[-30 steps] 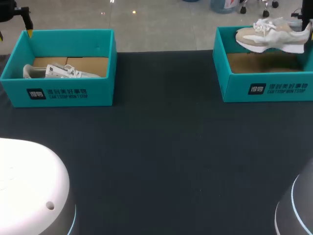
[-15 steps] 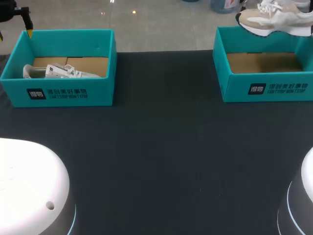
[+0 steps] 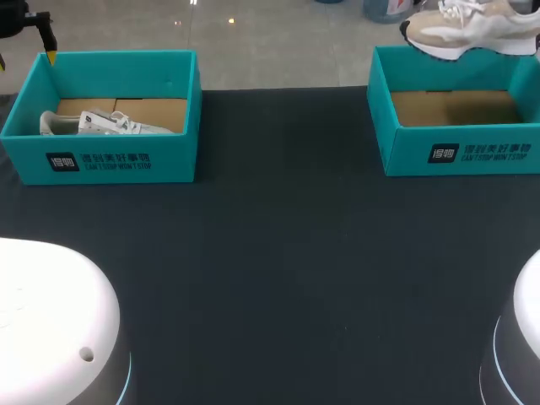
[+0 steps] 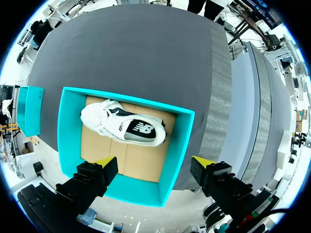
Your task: Take the shoe out of the shoebox, open the shoe tongue, remove and reinsert the insole, then place the shoe into the shoebox
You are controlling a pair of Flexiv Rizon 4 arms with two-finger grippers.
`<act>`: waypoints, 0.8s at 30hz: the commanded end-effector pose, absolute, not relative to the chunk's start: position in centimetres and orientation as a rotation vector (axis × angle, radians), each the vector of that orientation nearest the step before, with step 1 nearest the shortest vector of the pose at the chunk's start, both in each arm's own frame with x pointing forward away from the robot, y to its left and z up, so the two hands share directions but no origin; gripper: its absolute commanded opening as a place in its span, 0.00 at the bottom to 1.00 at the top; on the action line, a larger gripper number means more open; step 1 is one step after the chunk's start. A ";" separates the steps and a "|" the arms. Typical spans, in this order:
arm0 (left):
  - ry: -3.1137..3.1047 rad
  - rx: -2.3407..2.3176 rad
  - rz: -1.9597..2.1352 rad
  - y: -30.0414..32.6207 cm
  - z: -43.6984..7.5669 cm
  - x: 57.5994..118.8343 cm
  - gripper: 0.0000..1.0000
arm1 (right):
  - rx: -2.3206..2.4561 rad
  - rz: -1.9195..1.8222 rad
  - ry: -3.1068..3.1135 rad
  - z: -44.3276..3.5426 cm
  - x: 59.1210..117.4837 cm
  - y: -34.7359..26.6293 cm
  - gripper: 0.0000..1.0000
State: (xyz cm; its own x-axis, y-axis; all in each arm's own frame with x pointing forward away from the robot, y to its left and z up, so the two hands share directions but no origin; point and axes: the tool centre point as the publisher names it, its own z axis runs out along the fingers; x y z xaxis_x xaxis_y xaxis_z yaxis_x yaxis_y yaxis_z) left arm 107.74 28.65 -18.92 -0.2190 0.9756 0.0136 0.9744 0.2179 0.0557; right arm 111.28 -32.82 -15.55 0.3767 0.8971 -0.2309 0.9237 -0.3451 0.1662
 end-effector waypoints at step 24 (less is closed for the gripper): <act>2.433 1.949 0.085 28.6 -18.9 107.6 1.00 | 2.248 -0.118 1.630 -14.7 104.7 -29.1 0.00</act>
State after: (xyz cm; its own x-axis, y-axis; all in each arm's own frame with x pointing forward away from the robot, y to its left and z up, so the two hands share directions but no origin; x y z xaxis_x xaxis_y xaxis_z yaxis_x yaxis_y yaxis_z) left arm 107.74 28.66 -18.92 -0.2191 0.9756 0.0136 0.9744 0.2180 0.0557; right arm 107.24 -29.58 -15.09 0.3288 0.9016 -0.2810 0.9394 -0.2816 0.1954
